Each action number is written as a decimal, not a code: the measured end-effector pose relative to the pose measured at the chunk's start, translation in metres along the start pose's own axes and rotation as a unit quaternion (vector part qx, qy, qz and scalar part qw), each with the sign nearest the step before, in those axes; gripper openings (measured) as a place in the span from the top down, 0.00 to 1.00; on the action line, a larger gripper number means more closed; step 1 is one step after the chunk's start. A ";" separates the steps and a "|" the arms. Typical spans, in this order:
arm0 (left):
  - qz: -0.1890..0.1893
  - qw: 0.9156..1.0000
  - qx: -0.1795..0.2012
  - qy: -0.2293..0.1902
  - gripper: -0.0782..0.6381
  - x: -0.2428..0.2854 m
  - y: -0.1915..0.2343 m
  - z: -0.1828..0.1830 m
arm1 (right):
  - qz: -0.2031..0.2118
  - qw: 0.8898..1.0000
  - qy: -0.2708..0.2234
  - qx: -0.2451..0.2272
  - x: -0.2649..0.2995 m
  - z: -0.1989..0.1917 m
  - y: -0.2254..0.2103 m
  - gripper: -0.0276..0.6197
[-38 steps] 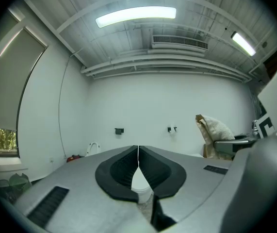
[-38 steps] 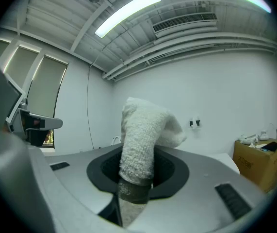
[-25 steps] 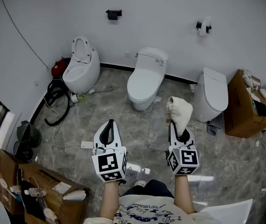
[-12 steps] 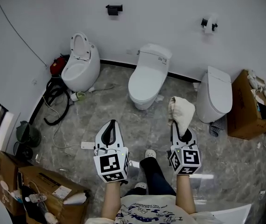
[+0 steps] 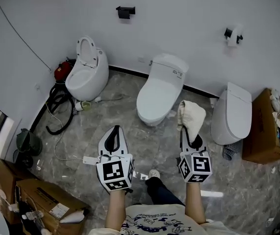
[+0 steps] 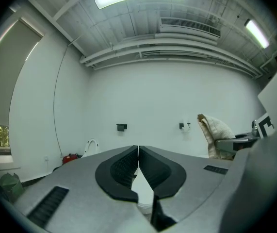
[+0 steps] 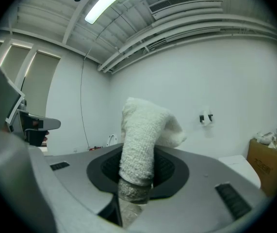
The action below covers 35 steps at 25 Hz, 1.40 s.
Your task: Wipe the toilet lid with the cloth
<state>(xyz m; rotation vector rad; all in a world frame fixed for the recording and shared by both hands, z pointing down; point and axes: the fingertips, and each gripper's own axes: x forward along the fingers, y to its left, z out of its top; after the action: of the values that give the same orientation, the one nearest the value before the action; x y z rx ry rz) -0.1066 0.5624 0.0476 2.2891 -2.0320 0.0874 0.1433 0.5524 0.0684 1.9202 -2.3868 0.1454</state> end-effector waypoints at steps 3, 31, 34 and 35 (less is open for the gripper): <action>0.008 1.000 0.002 -0.006 0.88 0.048 -0.009 0.014 | 0.008 1.000 -0.005 -0.005 0.047 0.015 -0.026 0.81; 0.001 1.000 -0.002 0.025 0.88 0.338 -0.007 0.004 | 0.001 1.000 0.028 -0.004 0.313 0.011 -0.124 0.81; -0.004 1.000 -0.001 0.024 0.88 0.381 0.011 0.009 | -0.005 1.000 0.029 -0.003 0.357 0.014 -0.122 0.81; -0.006 1.000 -0.001 0.024 0.88 0.397 0.017 0.010 | -0.007 1.000 0.029 -0.002 0.373 0.015 -0.122 0.81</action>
<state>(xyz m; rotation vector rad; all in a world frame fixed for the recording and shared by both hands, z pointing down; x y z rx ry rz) -0.0768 0.1674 0.0758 2.2750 -1.9943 0.1377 0.1822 0.1633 0.1002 1.9037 -2.3344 0.1933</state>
